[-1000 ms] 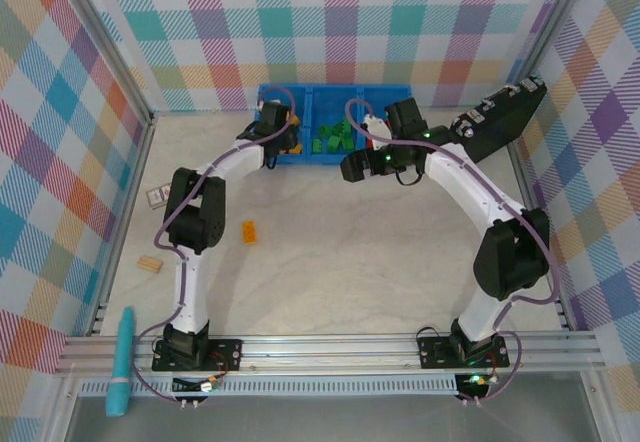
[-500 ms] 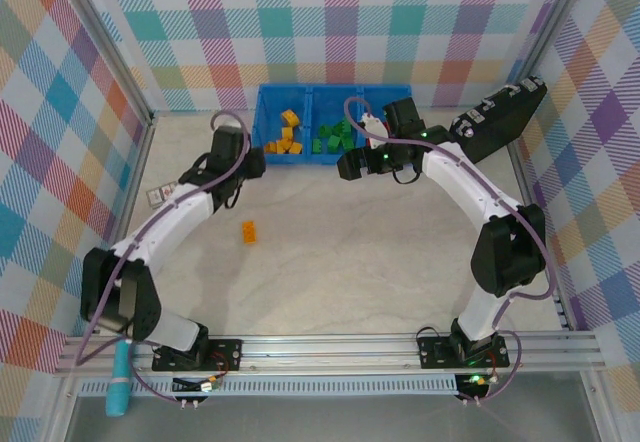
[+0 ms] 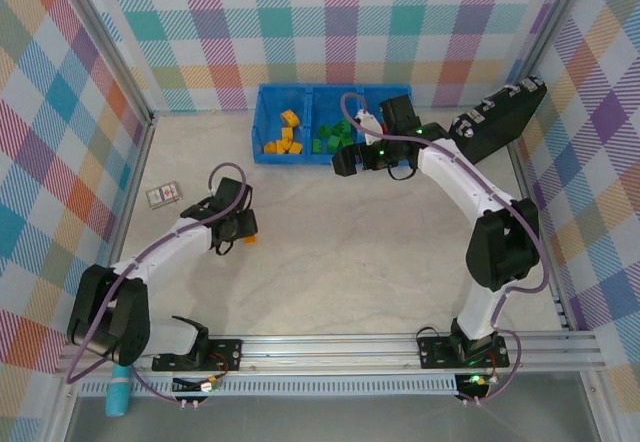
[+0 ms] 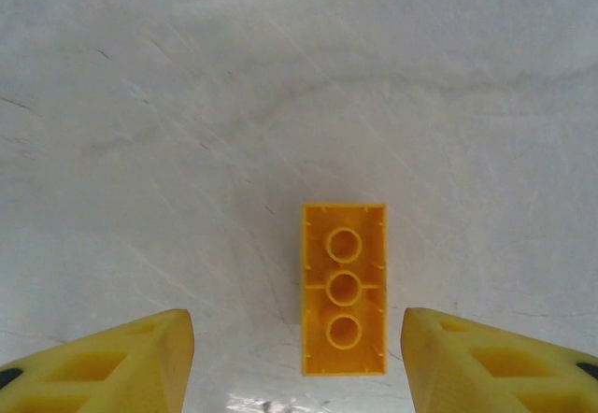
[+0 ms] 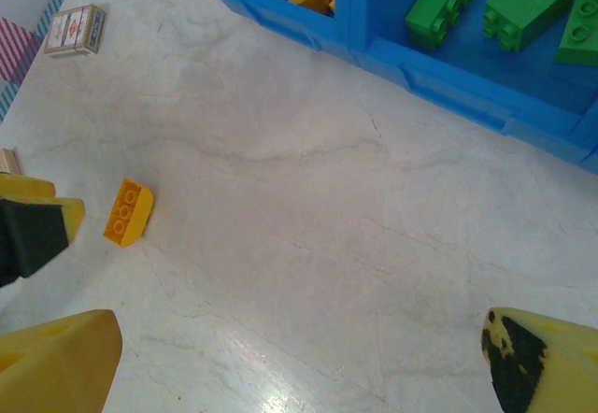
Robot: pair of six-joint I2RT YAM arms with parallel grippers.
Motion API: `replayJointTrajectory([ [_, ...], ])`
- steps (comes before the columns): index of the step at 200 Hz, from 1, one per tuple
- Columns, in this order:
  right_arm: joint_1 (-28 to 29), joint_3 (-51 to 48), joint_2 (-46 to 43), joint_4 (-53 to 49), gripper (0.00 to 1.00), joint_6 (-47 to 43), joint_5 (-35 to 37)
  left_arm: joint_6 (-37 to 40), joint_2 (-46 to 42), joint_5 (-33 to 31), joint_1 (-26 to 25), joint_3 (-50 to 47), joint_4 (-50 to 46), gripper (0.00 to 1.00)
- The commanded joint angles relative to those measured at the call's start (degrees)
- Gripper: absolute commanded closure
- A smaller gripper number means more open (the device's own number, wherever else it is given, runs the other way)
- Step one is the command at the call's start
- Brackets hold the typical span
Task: Sort the legos into containers by color
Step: Pick up the lego from the middle-left of the table.
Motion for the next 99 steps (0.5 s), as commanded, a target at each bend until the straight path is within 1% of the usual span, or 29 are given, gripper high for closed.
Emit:
replayJointTrajectory([
  [1, 0.59, 1.97, 0.39, 0.41, 0.01, 0.49, -1.77, -1.96, 2.77, 1.32, -1.56, -0.49, 3.33, 0.39],
  [34, 0.85, 1.50, 0.16, 0.86, 0.01, 0.60, -1.75, -1.79, 7.33, 0.84, -2.54, -0.12, 4.07, 0.38],
  [73, 1.04, 0.98, -0.37, 0.81, 0.01, 0.51, -1.31, -2.46, 10.68, -0.51, -2.74, -0.11, 3.80, 0.38],
  [86, 1.00, 0.96, -0.41, 0.85, 0.01, 0.46, -1.22, -2.57, 11.46, -0.33, -2.74, -0.14, 4.36, 0.40],
  [99, 1.08, 0.94, -0.45, 0.95, 0.01, 0.54, -1.21, -2.62, 12.32, 0.04, -2.74, 0.00, 5.21, 0.44],
])
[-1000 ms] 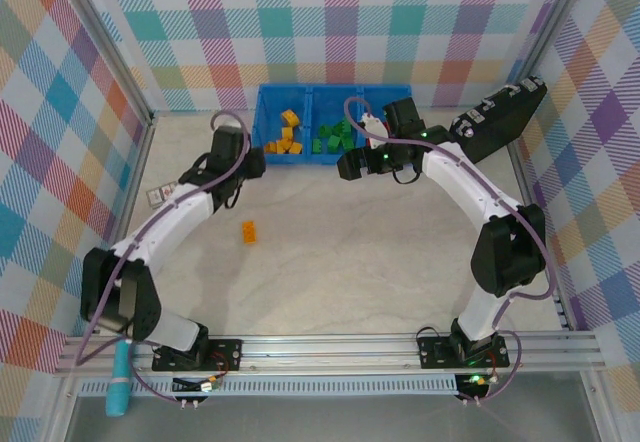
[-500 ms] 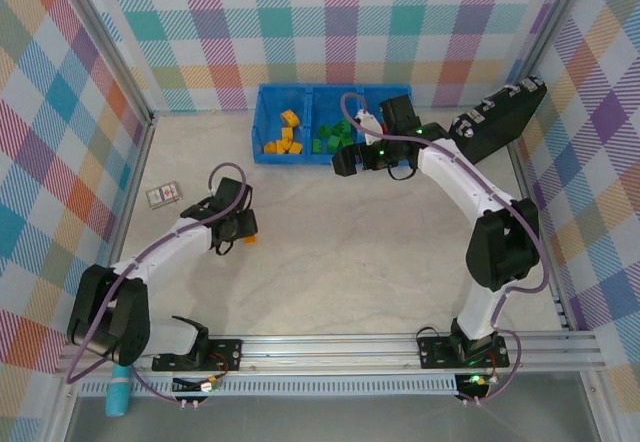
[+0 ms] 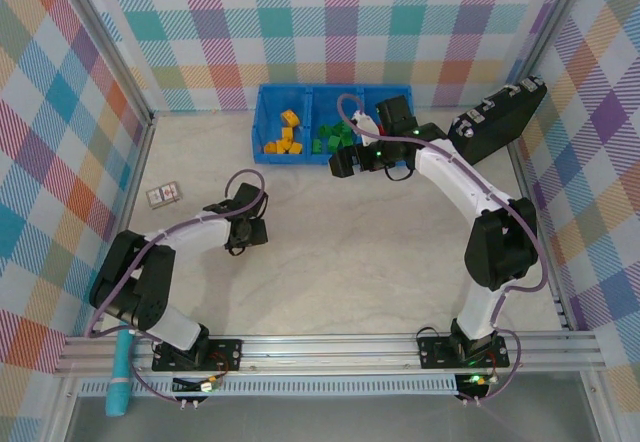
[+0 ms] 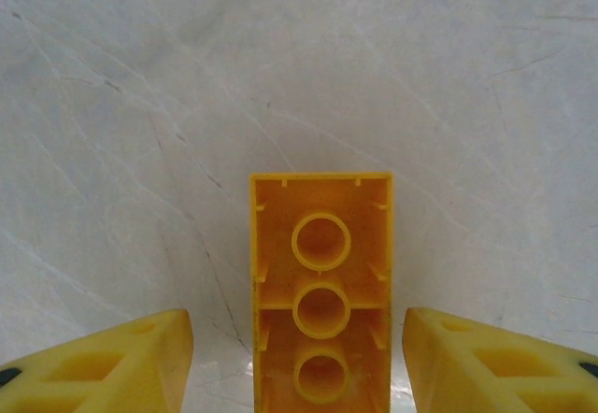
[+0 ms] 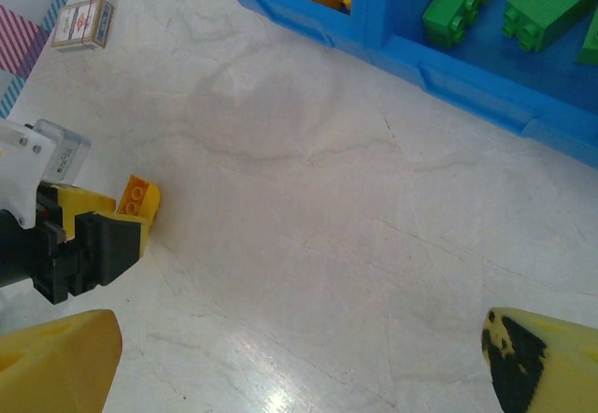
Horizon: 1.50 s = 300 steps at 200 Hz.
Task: Sort the legos into containers by color
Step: Pick up the lego from the middle-left of the table, then place the lego in the container.
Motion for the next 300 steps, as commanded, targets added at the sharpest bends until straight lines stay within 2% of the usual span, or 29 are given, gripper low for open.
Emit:
replayJointTrajectory([
  [1, 0.36, 0.85, -0.61, 0.90, 0.01, 0.54, -1.06, -0.72, 1.40, -0.37, -0.60, -0.04, 1.86, 0.44],
  [44, 0.43, 0.59, -0.94, 0.85, 0.01, 0.55, -0.51, 0.00, 5.60, 0.26, -0.60, 1.90, 4.57, 0.62],
  [75, 0.43, -0.82, -2.19, 1.11, 0.01, 0.29, 0.73, 3.45, 8.63, 0.55, -0.59, 7.78, 2.67, 0.71],
  [131, 0.43, -4.98, -5.95, 1.03, 0.01, 0.20, 4.17, 10.33, 14.89, 1.22, -0.26, 27.17, 3.41, 0.72],
  [179, 0.43, -3.25, -5.72, -2.20, 0.01, -0.31, 4.59, 14.37, 28.02, -1.55, 0.83, 46.13, 10.90, 0.73],
  [206, 0.44, -2.77, -7.13, -0.67, 0.01, -0.43, 4.12, 13.18, 36.18, 1.09, 2.53, 53.87, 15.37, 0.72],
  [237, 0.43, -2.32, -9.15, 0.82, 0.01, -0.03, 4.30, 12.36, 42.68, -0.88, 3.83, 61.75, 17.13, 0.72],
  [268, 0.43, 0.87, -7.53, -1.26, 0.01, -0.24, 2.95, 12.78, 46.24, -1.65, 4.83, 66.60, 18.45, 0.70],
  [279, 0.43, 1.00, -7.25, -0.68, 0.01, 0.15, 2.41, 12.93, 47.14, -1.53, 5.10, 67.82, 18.45, 0.65],
  [300, 0.43, 1.09, -6.55, -0.29, 0.01, 0.64, 1.84, 12.77, 47.67, -1.34, 5.37, 67.88, 19.07, 0.45],
])
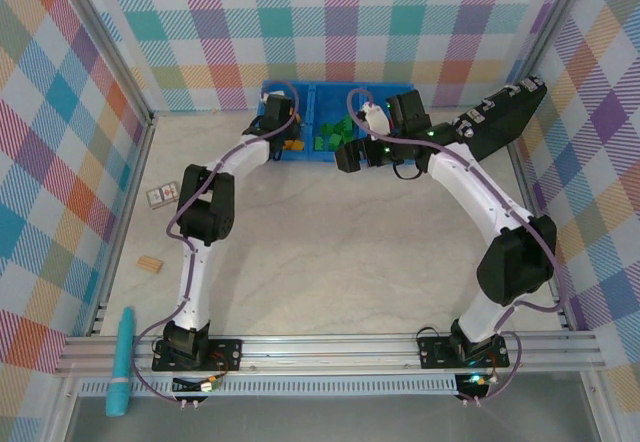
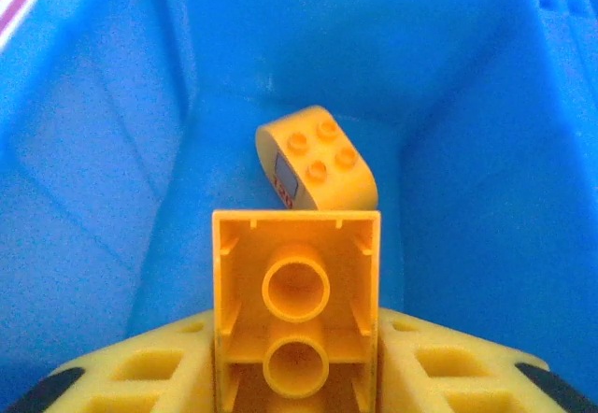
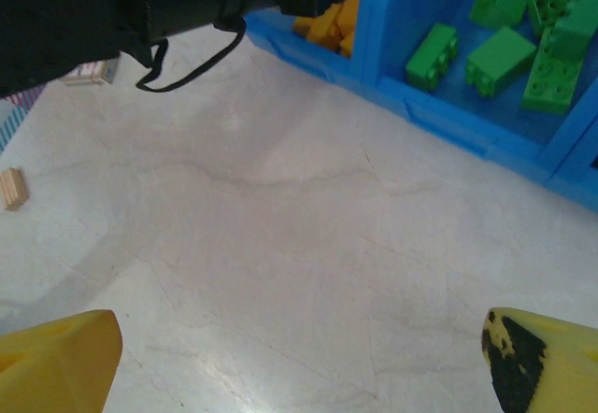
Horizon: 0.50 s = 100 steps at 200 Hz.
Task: Sort the legos into containers by color
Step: Place the lego in the container.
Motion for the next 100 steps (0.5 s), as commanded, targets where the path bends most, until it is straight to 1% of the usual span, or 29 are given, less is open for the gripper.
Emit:
replayJointTrajectory([
  [1, 0.38, 1.38, 0.19, -0.03, 0.01, 0.73, -1.92, 0.41, 0.44, -0.70, 0.48, 1.93, 2.91, 0.44],
  [14, 0.45, 1.39, 0.38, -0.07, 0.01, 0.77, -1.93, 0.29, -0.20, -0.13, 0.65, 0.62, 3.32, 0.36],
  [31, 0.39, 0.88, 0.22, -0.08, 0.01, 0.39, -1.20, 0.58, -2.88, 0.80, 0.79, -3.55, 5.63, 0.31],
  [51, 0.43, -0.06, -0.18, -0.06, 0.01, -0.64, 0.51, 2.49, -8.94, 1.15, 0.88, -10.44, 9.08, 0.26],
  [76, 0.18, -2.82, -2.10, 0.61, 0.01, -2.10, 4.45, 4.53, -20.48, 0.03, 1.01, -21.02, 9.81, 0.21],
  [92, -0.55, -7.33, -5.05, 3.05, 0.01, -3.35, 6.10, 6.37, -30.19, -1.82, 1.00, -30.83, 11.82, 0.19],
  [100, -0.90, -10.51, -7.26, 5.49, 0.01, -3.60, 9.00, 8.11, -35.23, -3.22, 1.01, -36.42, 13.08, 0.19],
])
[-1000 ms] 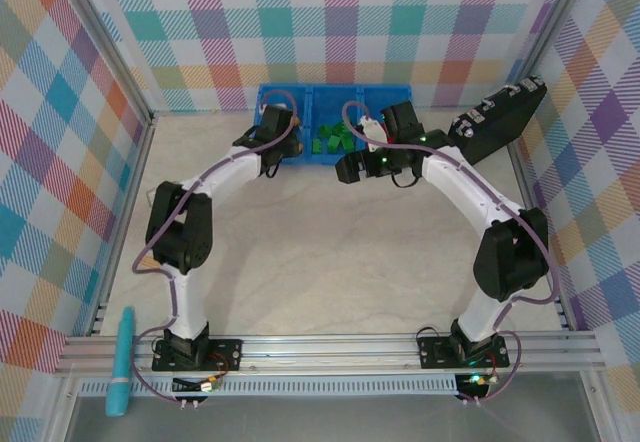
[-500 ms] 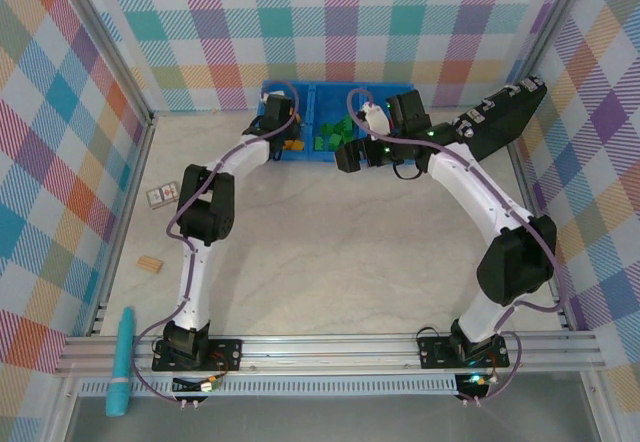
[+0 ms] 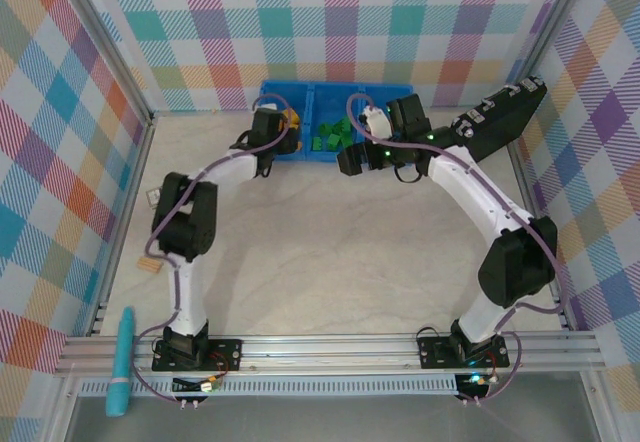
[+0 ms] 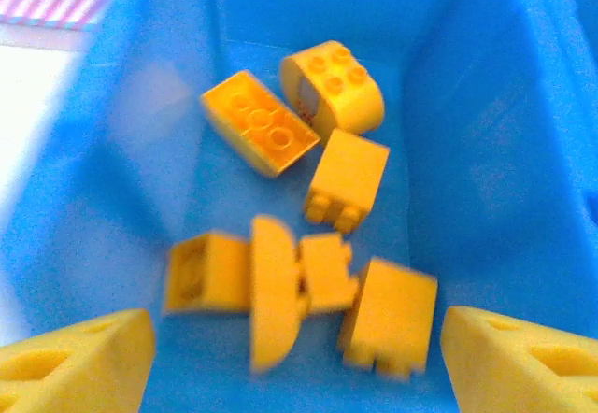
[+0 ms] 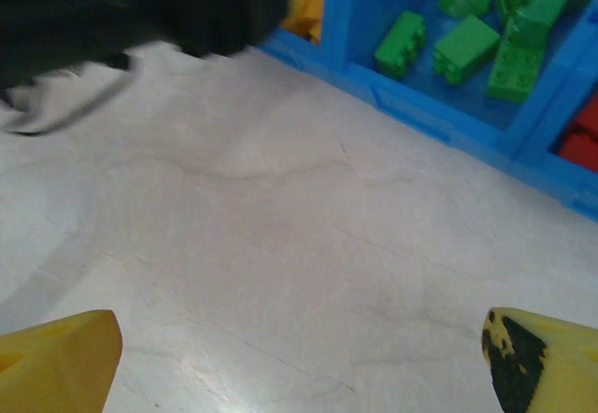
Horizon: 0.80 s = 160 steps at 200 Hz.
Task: Sort the legos into containers by color
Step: Place the lego in the container, then reset both arms
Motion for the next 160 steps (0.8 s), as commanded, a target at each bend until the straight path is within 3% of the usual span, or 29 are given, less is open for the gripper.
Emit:
replayJointTrajectory([
  [1, -0.83, -6.85, -5.77, 4.32, 0.01, -2.54, 5.95, 4.63, -16.80, -4.20, 0.57, -10.95, 5.93, 0.18],
  [42, -6.64, -27.87, -16.72, 22.71, 0.01, 0.63, 20.79, 14.54, -36.24, -15.59, 1.99, -32.66, 4.15, 0.10],
  [65, -9.29, -37.55, -19.99, 32.79, 0.01, 0.44, 26.40, 13.82, -44.20, -18.18, 3.08, -43.86, 6.95, 0.08],
  [102, -10.21, -46.69, -17.81, 41.73, 0.01, -1.54, 29.55, 7.73, -54.83, -18.96, 4.54, -63.00, 21.83, 0.00],
  [131, -10.72, -55.83, -16.71, 55.71, 0.01, -3.85, 28.65, 5.61, -53.73, -16.59, 6.55, -72.88, 39.04, 0.00],
  [160, -11.34, -61.23, -14.67, 67.21, 0.01, -9.22, 24.74, 10.58, -41.10, -11.94, 7.52, -74.18, 57.27, 0.00],
])
